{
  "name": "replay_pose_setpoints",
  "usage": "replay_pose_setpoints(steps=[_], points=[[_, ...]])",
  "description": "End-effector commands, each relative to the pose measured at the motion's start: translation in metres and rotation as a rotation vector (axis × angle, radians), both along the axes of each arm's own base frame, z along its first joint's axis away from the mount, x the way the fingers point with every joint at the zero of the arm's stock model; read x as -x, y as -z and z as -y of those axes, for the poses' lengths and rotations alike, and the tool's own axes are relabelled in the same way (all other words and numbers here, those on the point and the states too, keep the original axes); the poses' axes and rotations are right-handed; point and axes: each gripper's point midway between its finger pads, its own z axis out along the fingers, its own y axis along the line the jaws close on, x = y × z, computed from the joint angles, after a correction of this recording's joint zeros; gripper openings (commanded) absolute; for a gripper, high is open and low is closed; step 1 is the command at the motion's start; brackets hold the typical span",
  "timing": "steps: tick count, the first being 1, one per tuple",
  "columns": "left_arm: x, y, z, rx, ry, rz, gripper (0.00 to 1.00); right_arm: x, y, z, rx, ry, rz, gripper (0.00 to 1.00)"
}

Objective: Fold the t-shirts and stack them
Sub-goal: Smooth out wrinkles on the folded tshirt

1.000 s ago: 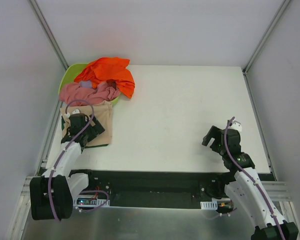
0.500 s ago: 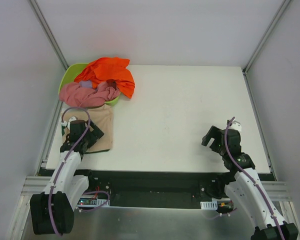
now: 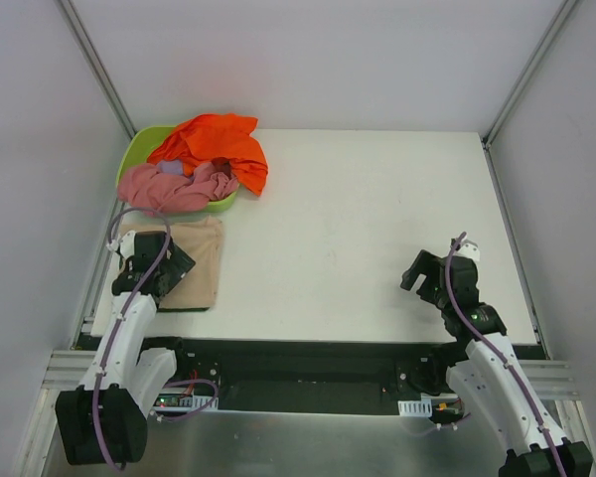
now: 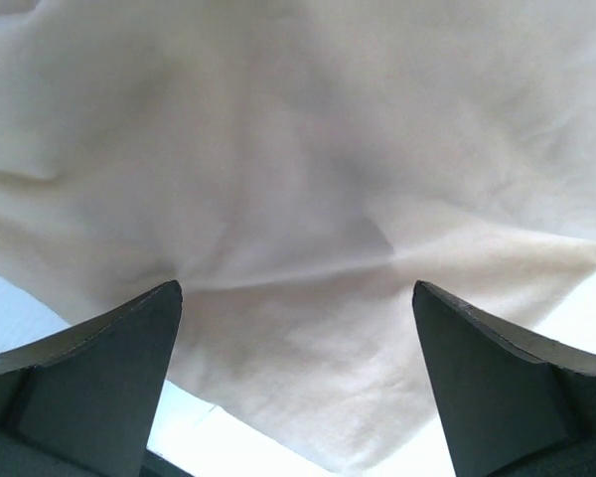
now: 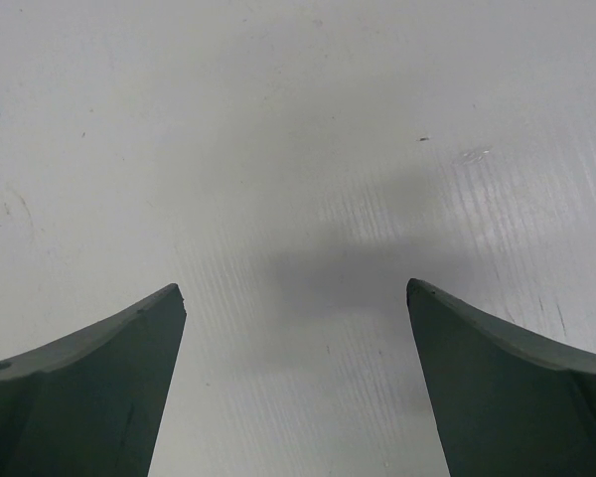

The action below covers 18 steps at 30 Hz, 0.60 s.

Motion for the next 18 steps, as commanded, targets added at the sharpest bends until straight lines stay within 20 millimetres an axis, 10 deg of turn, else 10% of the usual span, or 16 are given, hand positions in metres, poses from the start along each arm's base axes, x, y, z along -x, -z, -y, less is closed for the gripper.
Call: replay_pose_setpoints(steps=[1,8,14,18], points=[[-0.021,-0.037,0.026,0.077,0.158,0.090,0.99,-0.004,-0.003,0.004,0.013,0.020,0.009,0.96],[-0.071,-0.088,0.095,0.182,0.530,0.281,0.99,-0.004,-0.002,0.005,0.021,0.023,0.006,0.96],[-0.116,-0.085,0.028,-0.120,0.357,0.198,0.99,-0.005,-0.004,0.007,0.030,0.023,0.009,0.96],[-0.127,-0.087,0.018,-0.192,0.384,0.192,0.99,-0.005,-0.004,0.009,0.043,0.028,0.008,0.96]])
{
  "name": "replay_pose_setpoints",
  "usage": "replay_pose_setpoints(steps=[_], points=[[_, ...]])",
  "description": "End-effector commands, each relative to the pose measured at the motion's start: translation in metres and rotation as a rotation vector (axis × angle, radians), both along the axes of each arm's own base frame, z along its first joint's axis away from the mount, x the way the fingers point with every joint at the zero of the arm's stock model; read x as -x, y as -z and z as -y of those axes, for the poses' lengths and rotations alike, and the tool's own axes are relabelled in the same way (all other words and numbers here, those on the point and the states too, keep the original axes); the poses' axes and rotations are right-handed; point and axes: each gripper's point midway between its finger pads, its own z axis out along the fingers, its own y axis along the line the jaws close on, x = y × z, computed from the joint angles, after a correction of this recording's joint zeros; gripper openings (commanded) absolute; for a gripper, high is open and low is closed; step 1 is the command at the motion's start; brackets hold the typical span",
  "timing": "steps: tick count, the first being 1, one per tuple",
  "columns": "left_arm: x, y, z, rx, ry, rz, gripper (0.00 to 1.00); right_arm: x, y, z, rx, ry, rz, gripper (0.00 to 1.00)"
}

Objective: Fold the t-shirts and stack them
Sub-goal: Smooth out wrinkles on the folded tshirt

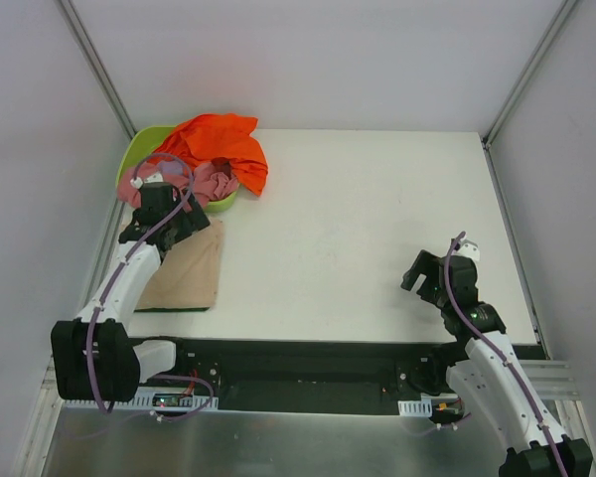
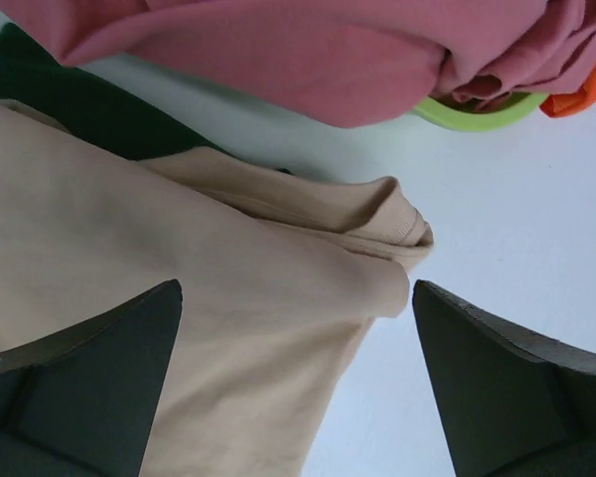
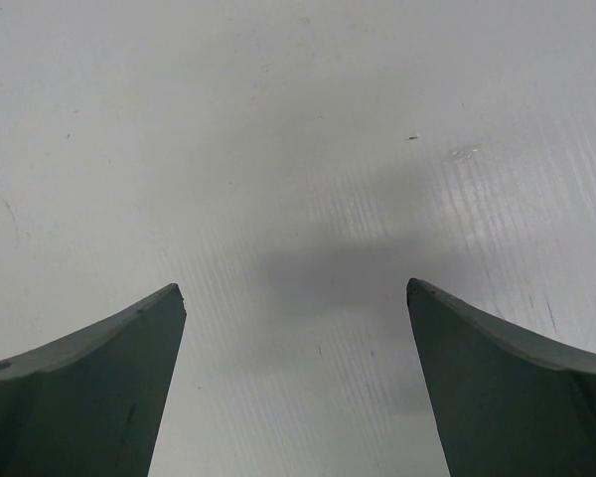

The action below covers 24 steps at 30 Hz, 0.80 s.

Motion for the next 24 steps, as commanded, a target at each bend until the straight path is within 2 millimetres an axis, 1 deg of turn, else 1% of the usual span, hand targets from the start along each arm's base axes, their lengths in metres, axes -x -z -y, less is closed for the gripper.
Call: replay_pose_setpoints(steps=[1,2,6,9,12,13,14,15,18,20,21,24], points=[[-0.022,-0.020,-0.029,-0.159,-0.022,0.094,0.99,-0.006,-0.008,0.006,0.030,0.017,0.024,0.96],[-0.024,-0.015,-0.039,-0.150,-0.053,0.099,0.99,-0.006,-0.007,0.007,0.032,0.018,0.021,0.96],[-0.040,0.003,-0.024,-0.090,0.063,0.111,0.99,-0.007,-0.007,0.007,0.036,0.023,0.020,0.96],[-0.051,0.016,-0.027,-0.124,0.108,0.089,0.99,-0.007,-0.006,0.009,0.044,0.034,0.009,0.96],[-0.058,0.032,-0.030,-0.144,0.141,0.037,0.99,-0.006,-0.006,0.010,0.045,0.037,0.000,0.96],[-0.059,0.038,-0.025,-0.132,0.170,0.022,0.99,-0.006,-0.006,0.010,0.045,0.035,0.001,0.96],[-0.059,0.044,-0.027,-0.129,0.169,0.006,0.99,-0.006,-0.006,0.010,0.048,0.039,0.002,0.96],[-0.056,0.051,-0.022,-0.109,0.181,-0.011,0.99,-0.006,-0.006,0.011,0.049,0.043,0.004,0.96],[-0.042,0.067,-0.012,-0.055,0.202,-0.046,0.99,-0.006,-0.006,0.013,0.053,0.055,0.008,0.96],[-0.035,0.069,-0.012,-0.055,0.203,-0.049,0.99,-0.006,-0.006,0.014,0.058,0.056,0.008,0.96],[-0.033,0.066,-0.012,-0.061,0.212,-0.041,0.99,-0.006,-0.006,0.013,0.058,0.052,0.006,0.96],[-0.032,0.046,-0.008,-0.057,0.228,0.019,0.99,-0.007,-0.006,0.013,0.055,0.050,0.004,0.96]])
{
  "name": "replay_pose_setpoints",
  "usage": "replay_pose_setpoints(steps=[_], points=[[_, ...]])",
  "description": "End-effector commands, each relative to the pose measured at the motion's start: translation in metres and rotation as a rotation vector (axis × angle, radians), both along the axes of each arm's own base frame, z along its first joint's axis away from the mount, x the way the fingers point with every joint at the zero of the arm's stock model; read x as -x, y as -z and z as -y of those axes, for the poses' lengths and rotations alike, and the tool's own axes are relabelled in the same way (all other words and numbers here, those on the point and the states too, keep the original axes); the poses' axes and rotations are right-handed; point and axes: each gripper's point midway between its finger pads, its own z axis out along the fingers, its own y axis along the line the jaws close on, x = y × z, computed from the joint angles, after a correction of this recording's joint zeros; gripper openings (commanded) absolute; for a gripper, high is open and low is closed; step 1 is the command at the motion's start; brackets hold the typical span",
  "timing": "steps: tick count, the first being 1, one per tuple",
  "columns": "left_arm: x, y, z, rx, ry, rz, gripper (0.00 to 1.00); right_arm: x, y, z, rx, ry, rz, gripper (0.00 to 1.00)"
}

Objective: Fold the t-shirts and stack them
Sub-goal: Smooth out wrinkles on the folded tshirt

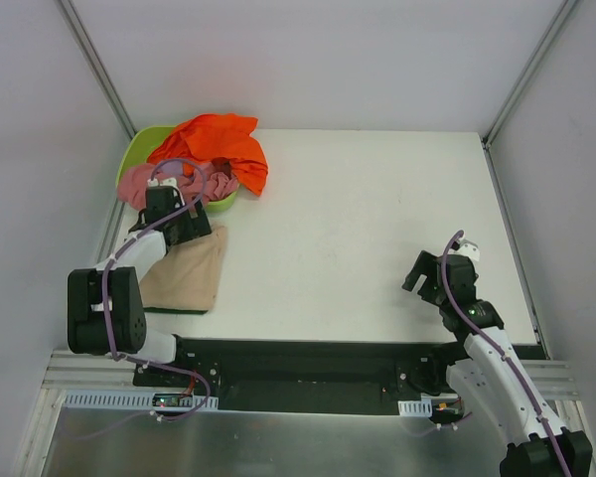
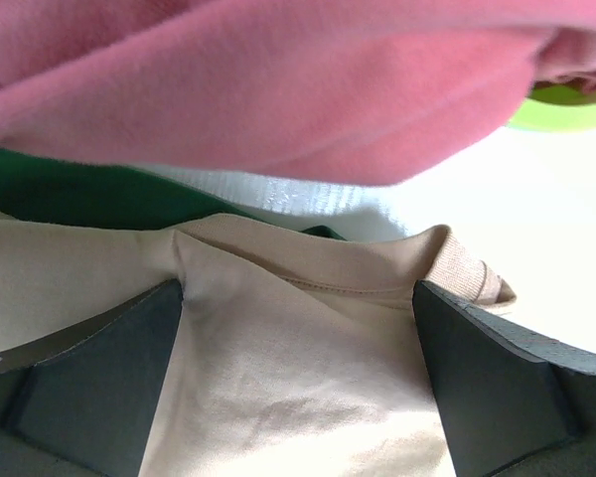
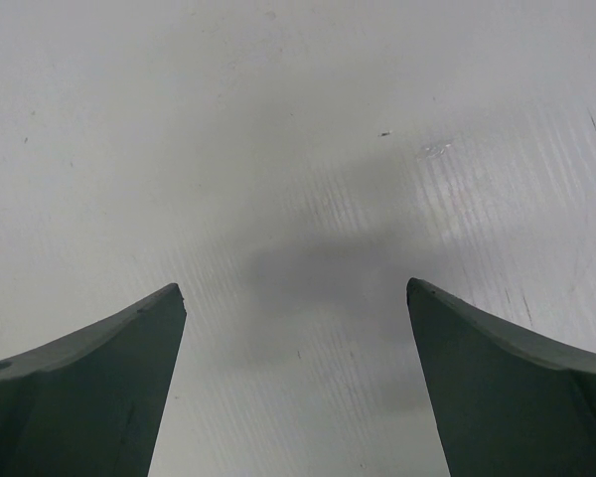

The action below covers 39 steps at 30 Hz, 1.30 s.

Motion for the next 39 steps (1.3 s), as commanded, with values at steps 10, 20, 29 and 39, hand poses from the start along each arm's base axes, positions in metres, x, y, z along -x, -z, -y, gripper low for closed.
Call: replay_pose_setpoints(steps=[10,20,29,39], points=[[0.015,-0.125,0.022,0.148,-0.005,0.349,0.99,-0.007,-0.015,0.000,-0.002,-0.004,0.045,0.96],[0.067,-0.169,0.053,0.396,-0.019,0.479,0.99,-0.009,-0.025,0.004,-0.010,0.031,0.123,0.96],[0.085,-0.128,0.000,0.241,-0.302,0.514,0.99,-0.012,-0.037,0.010,0.008,0.053,0.167,0.96],[0.086,-0.129,0.033,0.345,-0.150,0.468,0.99,-0.009,-0.064,0.021,0.014,0.096,0.311,0.96]])
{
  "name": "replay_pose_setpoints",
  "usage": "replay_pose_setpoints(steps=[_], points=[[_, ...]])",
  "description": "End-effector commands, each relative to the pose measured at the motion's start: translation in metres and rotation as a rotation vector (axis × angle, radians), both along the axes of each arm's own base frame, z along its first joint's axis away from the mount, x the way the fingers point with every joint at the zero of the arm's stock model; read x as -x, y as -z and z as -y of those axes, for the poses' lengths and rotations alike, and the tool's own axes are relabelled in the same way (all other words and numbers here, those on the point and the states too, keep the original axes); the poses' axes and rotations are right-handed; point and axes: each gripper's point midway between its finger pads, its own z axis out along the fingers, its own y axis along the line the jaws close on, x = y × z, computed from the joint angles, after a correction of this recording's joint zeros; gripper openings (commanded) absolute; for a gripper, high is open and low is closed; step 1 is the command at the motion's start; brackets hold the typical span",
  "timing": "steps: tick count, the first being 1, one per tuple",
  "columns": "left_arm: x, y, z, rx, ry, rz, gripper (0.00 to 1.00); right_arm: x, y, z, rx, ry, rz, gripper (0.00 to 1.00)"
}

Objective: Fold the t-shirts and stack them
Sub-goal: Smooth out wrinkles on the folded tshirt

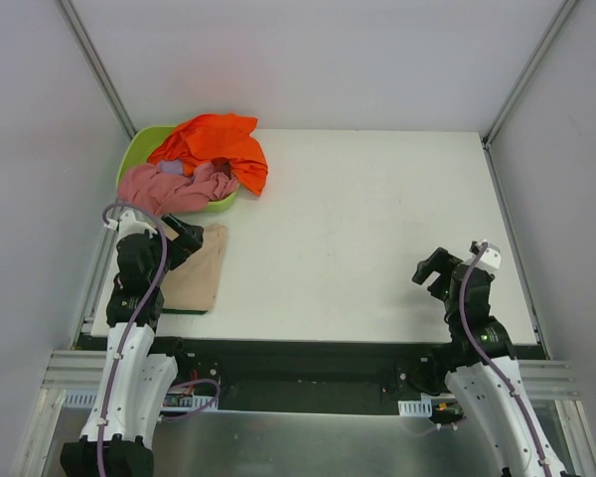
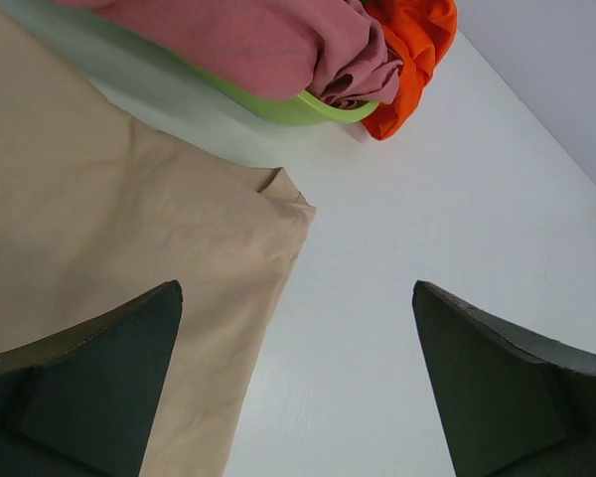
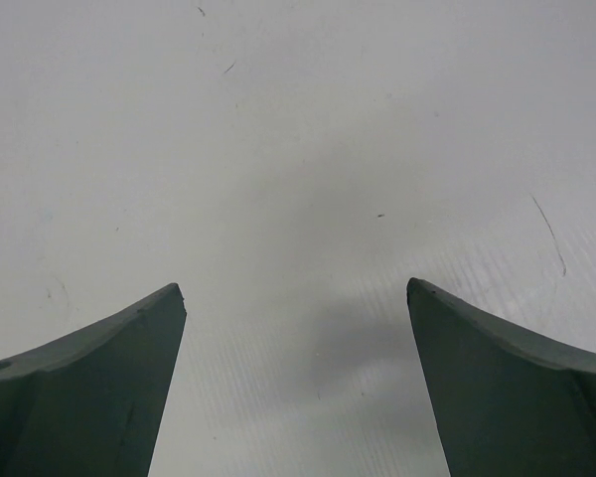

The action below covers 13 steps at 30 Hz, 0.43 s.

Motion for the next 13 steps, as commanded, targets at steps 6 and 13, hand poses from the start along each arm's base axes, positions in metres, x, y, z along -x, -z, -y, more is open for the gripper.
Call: replay_pose_setpoints(steps=[6,13], points=[[-0.0042,-0.0166,0.0156,0.026,0.094,0.041,0.99,-0.0013,-0.0161,0.0081,0.026,0.026,0.061,0.96],[-0.0050,-0.0217,0.0168,0.026,0.102,0.050,0.99,-0.0024,-0.0167,0.0055,0.023,0.009,0.071,0.96]])
